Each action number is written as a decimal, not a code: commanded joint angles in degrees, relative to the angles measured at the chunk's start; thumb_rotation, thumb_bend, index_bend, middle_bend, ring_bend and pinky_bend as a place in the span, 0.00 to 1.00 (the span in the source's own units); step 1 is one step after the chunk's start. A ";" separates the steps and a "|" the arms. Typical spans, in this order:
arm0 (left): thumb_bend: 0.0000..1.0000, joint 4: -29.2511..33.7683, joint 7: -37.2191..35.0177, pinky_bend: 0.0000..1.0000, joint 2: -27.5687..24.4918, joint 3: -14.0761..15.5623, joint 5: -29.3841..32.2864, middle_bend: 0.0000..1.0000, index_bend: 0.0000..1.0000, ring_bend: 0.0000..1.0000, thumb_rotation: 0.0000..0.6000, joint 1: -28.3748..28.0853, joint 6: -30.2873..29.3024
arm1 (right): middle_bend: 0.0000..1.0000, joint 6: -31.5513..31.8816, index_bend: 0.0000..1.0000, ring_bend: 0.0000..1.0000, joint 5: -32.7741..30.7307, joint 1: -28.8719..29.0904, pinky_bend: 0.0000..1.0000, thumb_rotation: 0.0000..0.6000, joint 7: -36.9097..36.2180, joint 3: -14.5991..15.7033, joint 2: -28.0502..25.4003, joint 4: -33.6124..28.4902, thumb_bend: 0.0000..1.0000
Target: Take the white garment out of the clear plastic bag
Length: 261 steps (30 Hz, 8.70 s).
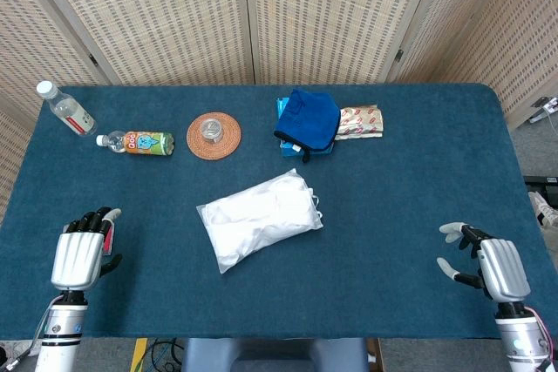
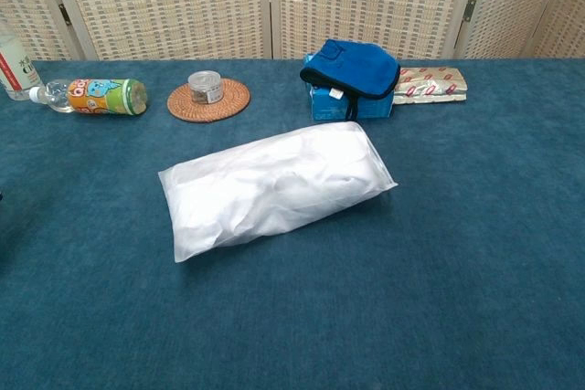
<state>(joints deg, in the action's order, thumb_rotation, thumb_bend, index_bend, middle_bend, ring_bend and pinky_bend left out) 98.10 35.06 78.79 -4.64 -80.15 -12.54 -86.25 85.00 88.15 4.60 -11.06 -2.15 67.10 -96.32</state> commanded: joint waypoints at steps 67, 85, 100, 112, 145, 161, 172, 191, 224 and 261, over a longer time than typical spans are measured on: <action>0.00 11.14 32.55 0.09 19.60 -18.92 56.80 0.00 0.00 0.00 1.00 -46.13 10.50 | 0.47 -2.42 0.39 0.51 -1.43 -0.47 0.64 1.00 -3.80 0.57 2.29 5.26 0.19; 0.00 3.41 29.81 0.09 21.76 -17.62 64.94 0.00 0.00 0.00 1.00 -51.31 12.51 | 0.47 -3.34 0.39 0.51 -1.70 -0.35 0.64 1.00 -4.07 0.72 3.15 6.11 0.19; 0.00 -1.30 29.08 0.09 22.39 -14.45 66.36 0.00 0.00 0.00 1.00 -52.85 12.84 | 0.47 -4.09 0.39 0.51 -1.88 -0.01 0.64 1.00 -4.08 0.65 3.35 6.11 0.19; 0.00 -2.70 27.27 0.09 20.66 -11.65 63.74 0.00 0.00 0.00 1.00 -51.00 11.41 | 0.47 -4.82 0.41 0.51 -2.03 0.41 0.64 1.00 -3.99 0.63 4.44 6.56 0.19; 0.00 -4.76 34.55 0.09 18.91 -16.90 77.02 0.00 0.00 0.00 1.00 -58.11 18.11 | 0.48 -4.81 0.45 0.51 -2.26 0.32 0.64 1.00 -4.63 0.78 4.97 7.20 0.19; 0.00 -8.77 34.69 0.09 18.90 -15.15 82.73 0.00 0.00 0.00 1.00 -60.48 24.09 | 0.48 -4.71 0.46 0.51 -2.06 0.24 0.64 1.00 -5.25 0.86 5.69 8.21 0.20; 0.00 -13.58 29.91 0.12 21.61 -12.01 75.08 0.00 0.00 0.03 1.00 -60.33 25.62 | 0.48 -5.03 0.46 0.51 -2.06 0.54 0.64 1.00 -5.14 0.73 6.01 8.17 0.20; 0.00 -15.78 25.99 0.31 23.81 -9.28 66.94 0.48 0.33 0.43 1.00 -59.54 24.10 | 0.48 -5.56 0.47 0.51 -2.03 0.92 0.64 1.00 -5.37 0.75 6.66 8.48 0.20; 0.09 -8.53 10.77 0.46 20.00 -4.61 30.70 0.64 0.48 0.56 1.00 -48.69 12.13 | 0.38 -5.58 0.47 0.44 -5.16 5.01 0.60 1.00 -7.20 -6.38 5.10 1.43 0.14; 0.09 -3.00 10.63 0.47 17.52 -8.91 21.61 0.64 0.47 0.56 1.00 -46.08 15.71 | 0.10 -19.45 0.36 0.06 -7.72 22.73 0.23 1.00 1.18 -13.90 4.58 -7.26 0.00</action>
<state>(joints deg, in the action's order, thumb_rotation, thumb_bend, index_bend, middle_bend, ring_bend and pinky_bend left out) 94.91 46.08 96.30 -13.41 -58.51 -58.85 -70.57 65.67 80.48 27.21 -9.88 -16.15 71.60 -103.66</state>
